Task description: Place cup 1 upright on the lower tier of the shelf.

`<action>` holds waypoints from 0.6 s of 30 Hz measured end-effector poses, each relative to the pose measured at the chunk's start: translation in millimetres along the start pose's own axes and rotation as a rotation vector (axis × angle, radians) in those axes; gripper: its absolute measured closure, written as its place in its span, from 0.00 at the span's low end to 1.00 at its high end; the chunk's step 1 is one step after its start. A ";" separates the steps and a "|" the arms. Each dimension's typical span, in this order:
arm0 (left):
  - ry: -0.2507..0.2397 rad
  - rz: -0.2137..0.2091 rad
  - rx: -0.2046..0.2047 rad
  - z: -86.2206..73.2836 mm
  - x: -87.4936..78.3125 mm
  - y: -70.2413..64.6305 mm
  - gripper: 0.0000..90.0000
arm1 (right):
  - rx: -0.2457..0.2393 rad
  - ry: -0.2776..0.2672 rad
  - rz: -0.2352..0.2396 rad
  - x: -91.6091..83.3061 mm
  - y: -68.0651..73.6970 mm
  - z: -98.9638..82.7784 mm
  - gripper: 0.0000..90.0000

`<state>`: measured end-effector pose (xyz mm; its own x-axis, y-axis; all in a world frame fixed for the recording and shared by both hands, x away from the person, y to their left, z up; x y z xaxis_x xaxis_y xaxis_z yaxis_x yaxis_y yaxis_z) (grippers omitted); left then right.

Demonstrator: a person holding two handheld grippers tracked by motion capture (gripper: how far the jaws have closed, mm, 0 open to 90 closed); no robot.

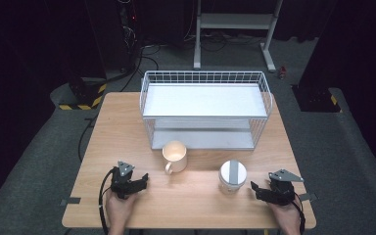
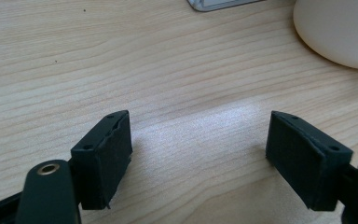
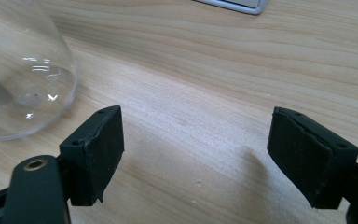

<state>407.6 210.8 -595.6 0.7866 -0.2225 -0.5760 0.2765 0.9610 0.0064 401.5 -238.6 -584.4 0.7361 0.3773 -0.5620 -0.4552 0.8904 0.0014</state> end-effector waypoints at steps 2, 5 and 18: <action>0.001 0.001 -0.002 -0.1 -0.1 0.0 0.25 | -0.015 -0.006 -0.016 -3.5 2.2 -0.7 0.22; 0.001 0.001 -0.003 -0.1 -0.1 0.0 0.25 | -0.040 -0.003 -0.002 -7.1 9.7 -2.8 0.22; 0.001 0.007 -0.004 -0.2 -0.2 0.9 0.25 | -0.043 0.001 0.085 -15.8 37.6 -11.7 0.19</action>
<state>407.6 211.7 -595.6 0.7879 -0.2154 -0.5769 0.2684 0.9633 0.0070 366.9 -214.1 -585.1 0.6938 0.4506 -0.5619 -0.5370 0.8435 0.0133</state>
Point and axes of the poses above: each handheld gripper's, and its own axes: x roughly forward along the jaws, z roughly out of its top, y roughly to its left, the point moved 10 cm from there along x, roughly forward along the jaws, and after that the axes turned 7 degrees about -y, right-handed, at the moved point
